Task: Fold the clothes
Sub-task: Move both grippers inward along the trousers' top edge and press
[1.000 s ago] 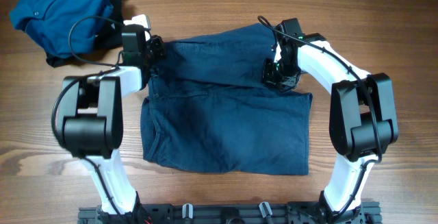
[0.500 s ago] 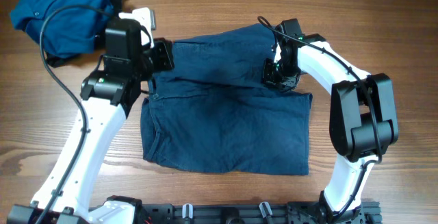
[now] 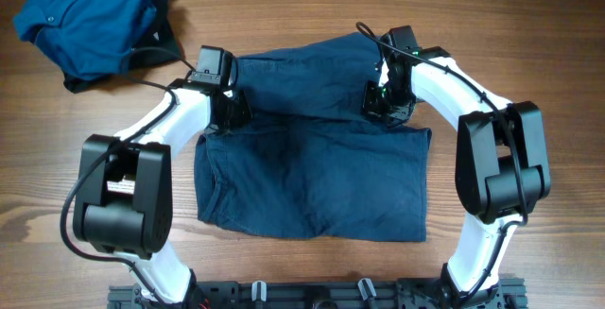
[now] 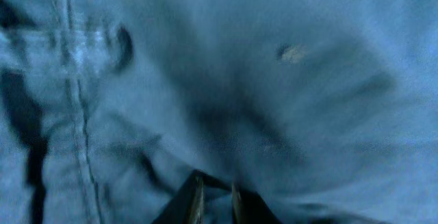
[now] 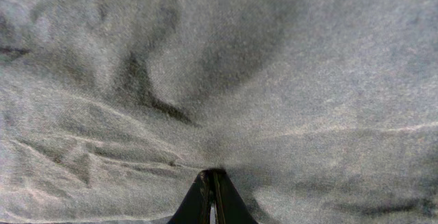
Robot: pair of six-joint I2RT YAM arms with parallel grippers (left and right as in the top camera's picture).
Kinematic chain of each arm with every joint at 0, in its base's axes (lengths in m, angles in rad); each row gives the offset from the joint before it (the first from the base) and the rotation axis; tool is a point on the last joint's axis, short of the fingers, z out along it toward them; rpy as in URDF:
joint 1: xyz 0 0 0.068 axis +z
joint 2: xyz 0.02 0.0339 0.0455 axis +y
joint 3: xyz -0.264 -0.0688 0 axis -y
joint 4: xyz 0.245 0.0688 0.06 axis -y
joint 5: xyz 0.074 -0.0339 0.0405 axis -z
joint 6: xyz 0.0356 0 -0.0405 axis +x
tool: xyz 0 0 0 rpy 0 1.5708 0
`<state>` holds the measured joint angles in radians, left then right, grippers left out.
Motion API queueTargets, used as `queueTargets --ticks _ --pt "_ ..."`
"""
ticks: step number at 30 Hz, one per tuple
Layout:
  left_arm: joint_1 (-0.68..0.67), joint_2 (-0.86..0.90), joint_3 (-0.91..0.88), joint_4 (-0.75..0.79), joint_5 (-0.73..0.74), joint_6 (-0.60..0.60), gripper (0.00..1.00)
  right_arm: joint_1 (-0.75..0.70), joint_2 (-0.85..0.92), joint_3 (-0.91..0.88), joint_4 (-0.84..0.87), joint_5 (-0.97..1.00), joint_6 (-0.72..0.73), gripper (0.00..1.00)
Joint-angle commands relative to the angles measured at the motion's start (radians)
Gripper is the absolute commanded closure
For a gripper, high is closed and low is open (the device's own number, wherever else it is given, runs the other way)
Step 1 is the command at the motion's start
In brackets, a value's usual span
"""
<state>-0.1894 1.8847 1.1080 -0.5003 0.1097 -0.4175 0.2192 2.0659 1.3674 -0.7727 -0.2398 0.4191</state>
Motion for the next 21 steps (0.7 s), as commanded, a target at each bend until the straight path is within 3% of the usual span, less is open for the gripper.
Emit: queueTargets --ticks 1,11,21 --pt "0.013 0.071 -0.011 0.002 -0.068 -0.017 0.83 -0.003 0.053 -0.050 0.009 0.056 0.000 0.95" --pt "0.074 0.107 -0.011 -0.150 -0.066 -0.018 0.85 -0.018 0.053 -0.049 0.045 0.080 0.043 0.96" --pt "0.113 0.107 -0.011 -0.311 0.028 -0.017 0.88 -0.141 0.053 -0.022 0.054 0.114 0.052 0.96"
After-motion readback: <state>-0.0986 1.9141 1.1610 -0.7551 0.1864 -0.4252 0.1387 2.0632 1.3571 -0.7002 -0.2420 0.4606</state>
